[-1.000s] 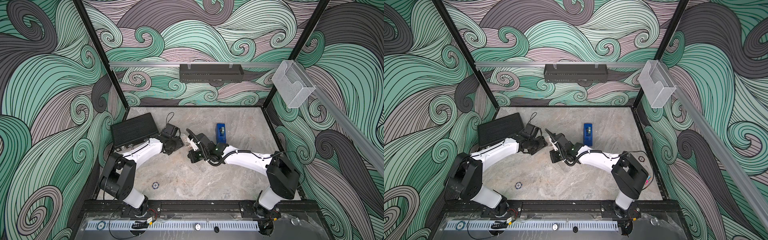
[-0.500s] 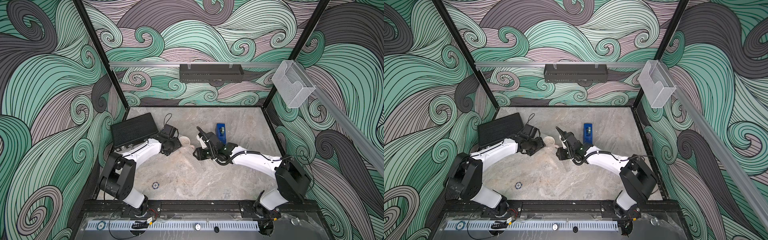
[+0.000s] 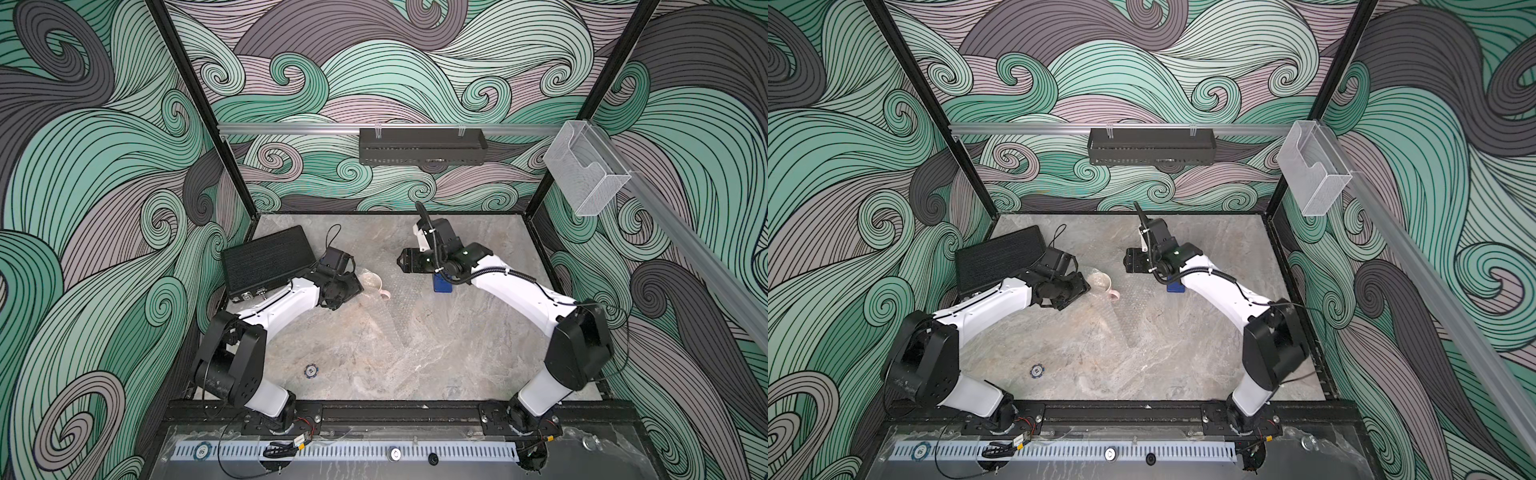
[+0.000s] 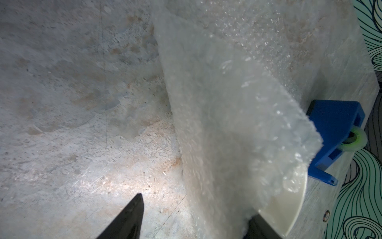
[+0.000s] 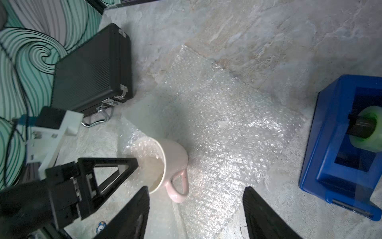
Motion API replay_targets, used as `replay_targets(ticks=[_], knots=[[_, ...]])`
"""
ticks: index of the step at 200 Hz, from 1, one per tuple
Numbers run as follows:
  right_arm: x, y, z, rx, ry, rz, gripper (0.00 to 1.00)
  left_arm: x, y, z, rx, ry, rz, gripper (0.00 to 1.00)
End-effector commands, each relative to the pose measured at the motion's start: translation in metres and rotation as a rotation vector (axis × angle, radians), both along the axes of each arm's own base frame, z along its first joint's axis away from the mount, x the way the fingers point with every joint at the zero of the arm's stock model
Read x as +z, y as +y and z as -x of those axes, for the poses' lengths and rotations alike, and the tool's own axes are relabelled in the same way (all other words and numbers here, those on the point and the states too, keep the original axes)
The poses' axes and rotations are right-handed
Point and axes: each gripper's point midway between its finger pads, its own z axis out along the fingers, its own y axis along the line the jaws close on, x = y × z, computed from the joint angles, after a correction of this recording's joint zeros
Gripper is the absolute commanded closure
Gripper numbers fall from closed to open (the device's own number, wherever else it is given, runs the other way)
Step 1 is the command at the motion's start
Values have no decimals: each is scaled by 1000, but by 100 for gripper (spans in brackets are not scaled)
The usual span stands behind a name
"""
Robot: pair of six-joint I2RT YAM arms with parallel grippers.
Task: Wrap mugs in bubble wrap
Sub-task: Wrap the mug in bubble wrap.
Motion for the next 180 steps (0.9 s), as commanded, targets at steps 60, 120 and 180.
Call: replay_targets(ticks=[60,120,180], knots=[[-111,-44,-41,-225,154,423,30,3,-3,-5,-8,3,9,30],[-137,-69,-63,-307,188,479,31,2,-5,-5,-16,6,13,30],[-159,-82,-78,-340,235,498,33,-2,-6,-4,-20,16,19,30]])
